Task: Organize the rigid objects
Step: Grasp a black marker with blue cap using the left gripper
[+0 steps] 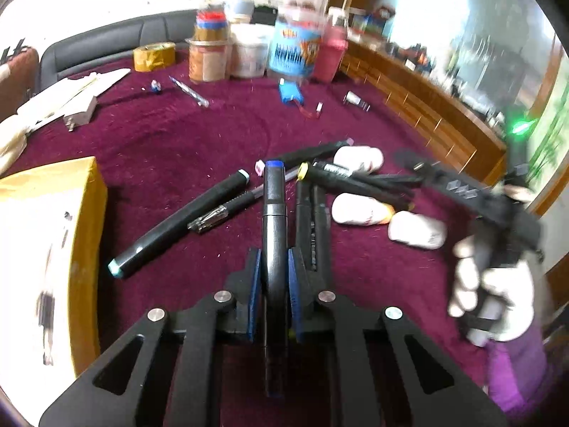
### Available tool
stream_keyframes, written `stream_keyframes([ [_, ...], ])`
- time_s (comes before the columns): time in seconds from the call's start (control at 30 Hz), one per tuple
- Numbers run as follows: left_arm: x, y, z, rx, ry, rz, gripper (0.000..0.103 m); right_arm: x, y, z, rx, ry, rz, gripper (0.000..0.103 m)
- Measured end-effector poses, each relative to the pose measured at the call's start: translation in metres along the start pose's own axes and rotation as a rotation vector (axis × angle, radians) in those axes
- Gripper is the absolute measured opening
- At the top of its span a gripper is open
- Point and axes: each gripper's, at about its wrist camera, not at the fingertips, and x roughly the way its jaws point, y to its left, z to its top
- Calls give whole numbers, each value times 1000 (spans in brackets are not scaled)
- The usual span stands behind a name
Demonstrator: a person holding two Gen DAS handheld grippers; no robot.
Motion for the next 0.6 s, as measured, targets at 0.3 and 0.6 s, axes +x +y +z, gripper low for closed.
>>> stream_keyframes([
  [0.3,-69,40,-18,-150,-140,-114,12,7,-3,-2,5,26,-9,76],
  [0.6,-114,64,-34,-167,-230,-172,12,-14,-21,-13,104,83,76,76],
])
